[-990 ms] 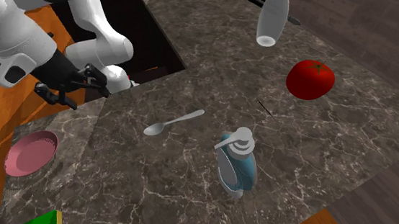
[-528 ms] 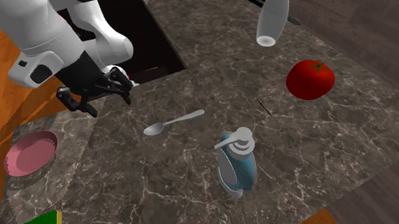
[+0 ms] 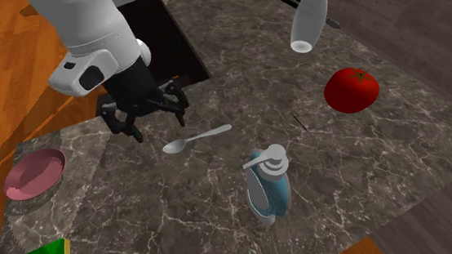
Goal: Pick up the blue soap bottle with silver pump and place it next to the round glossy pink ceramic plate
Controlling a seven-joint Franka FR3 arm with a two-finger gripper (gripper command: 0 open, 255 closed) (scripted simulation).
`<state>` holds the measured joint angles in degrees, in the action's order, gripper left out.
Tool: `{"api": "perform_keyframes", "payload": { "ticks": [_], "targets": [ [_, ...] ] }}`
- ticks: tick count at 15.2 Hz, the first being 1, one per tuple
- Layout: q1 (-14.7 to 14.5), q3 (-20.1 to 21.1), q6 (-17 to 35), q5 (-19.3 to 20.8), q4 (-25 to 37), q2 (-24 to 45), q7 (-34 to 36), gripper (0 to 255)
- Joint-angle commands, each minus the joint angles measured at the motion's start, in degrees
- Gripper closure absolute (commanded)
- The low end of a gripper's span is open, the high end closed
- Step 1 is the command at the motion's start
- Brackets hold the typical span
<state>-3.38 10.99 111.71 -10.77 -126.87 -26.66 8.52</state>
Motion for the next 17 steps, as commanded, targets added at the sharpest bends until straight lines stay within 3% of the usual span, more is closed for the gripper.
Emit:
{"api": "perform_keyframes", "payload": {
  "ticks": [1,8,15,17],
  "targets": [
    [-0.11,1.81,2.28,0.58,2.44,2.8,2.03,0],
    [-0.2,8.26,7.19,5.72,13.54,12.9,10.54,0],
    [-1.33,13.96,8.66,16.04,28.06,24.88,20.63,0],
    [-1.66,14.31,9.19,17.37,29.2,26.38,21.66,0]
  ]
}}
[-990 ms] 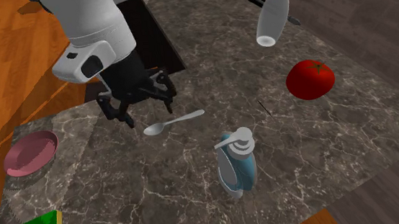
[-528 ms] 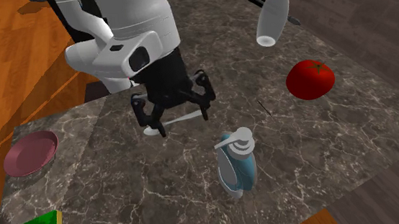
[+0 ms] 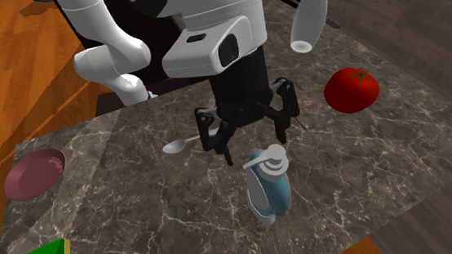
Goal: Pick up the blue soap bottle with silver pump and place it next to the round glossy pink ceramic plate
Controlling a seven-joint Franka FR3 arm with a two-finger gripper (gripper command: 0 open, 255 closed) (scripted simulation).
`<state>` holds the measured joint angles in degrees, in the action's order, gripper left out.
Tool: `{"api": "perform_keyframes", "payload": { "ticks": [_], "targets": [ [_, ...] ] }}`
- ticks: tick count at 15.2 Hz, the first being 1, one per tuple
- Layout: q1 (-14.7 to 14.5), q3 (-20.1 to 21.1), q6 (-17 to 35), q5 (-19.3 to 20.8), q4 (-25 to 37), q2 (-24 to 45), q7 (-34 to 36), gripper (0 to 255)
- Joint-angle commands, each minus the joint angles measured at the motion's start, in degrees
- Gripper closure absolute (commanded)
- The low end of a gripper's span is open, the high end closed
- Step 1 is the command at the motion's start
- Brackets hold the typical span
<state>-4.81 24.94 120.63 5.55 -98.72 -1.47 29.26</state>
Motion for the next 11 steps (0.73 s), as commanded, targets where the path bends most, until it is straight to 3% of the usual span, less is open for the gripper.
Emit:
{"api": "perform_keyframes", "payload": {
  "ticks": [1,11],
  "targets": [
    [-0.25,0.35,0.89,1.28,0.74,1.55,1.06,0],
    [-0.36,0.37,4.28,2.64,-0.74,3.72,1.91,0]
  ]
}}
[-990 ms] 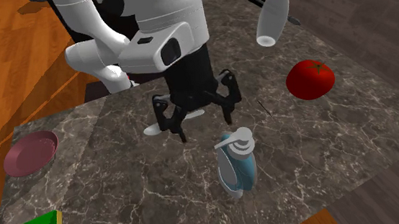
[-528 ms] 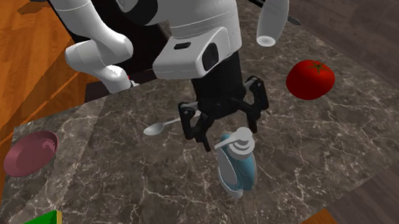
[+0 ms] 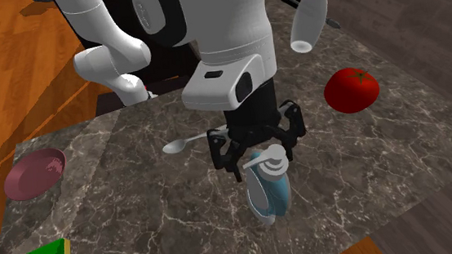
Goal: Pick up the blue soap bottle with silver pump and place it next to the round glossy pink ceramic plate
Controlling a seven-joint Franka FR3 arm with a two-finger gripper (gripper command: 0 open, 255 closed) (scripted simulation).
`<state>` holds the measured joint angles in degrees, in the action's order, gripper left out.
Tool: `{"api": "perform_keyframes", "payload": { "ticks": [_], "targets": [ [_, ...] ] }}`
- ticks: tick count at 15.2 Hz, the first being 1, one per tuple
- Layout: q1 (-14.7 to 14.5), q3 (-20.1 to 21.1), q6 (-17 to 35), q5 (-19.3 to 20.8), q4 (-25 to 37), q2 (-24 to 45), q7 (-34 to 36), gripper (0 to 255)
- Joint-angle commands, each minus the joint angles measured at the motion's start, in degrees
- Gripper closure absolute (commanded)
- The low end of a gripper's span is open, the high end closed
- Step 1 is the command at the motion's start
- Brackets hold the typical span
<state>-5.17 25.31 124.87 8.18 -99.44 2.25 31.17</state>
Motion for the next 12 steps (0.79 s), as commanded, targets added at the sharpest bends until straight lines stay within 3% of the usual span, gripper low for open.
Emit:
{"api": "perform_keyframes", "payload": {
  "ticks": [1,3,4,12],
  "targets": [
    [0.0,0.0,0.03,0.01,-0.01,0.01,0.0,0],
    [0.0,0.0,0.02,0.0,-0.01,0.0,0.0,0],
    [0.0,0.0,0.02,0.0,-0.01,0.0,0.0,255],
    [0.0,0.0,0.03,0.0,-0.01,0.01,-0.01,255]
  ]
}}
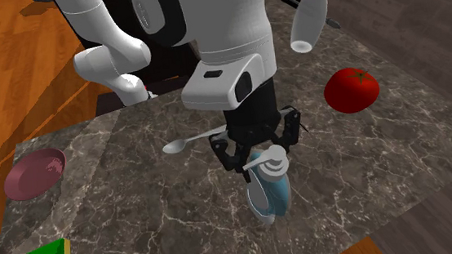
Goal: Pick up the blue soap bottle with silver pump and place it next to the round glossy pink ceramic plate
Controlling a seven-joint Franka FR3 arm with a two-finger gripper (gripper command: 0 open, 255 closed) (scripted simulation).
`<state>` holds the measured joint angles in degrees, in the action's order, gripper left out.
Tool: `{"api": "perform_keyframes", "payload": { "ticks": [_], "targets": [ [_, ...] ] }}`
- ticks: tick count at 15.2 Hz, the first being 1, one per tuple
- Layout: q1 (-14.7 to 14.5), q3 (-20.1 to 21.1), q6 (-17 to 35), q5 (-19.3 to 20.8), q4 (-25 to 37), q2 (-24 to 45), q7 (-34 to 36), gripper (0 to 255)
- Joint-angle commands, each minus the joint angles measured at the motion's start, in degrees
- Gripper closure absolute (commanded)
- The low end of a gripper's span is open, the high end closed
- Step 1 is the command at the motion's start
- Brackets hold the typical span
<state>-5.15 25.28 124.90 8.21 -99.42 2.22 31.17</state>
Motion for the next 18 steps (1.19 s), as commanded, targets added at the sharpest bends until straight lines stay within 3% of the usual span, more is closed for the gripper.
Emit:
{"api": "perform_keyframes", "payload": {
  "ticks": [1,18],
  "targets": [
    [-0.02,0.02,0.0,-0.03,-0.04,0.04,0.0,255],
    [-0.81,0.54,-13.75,0.59,15.92,2.51,-0.81,255]
  ]
}}
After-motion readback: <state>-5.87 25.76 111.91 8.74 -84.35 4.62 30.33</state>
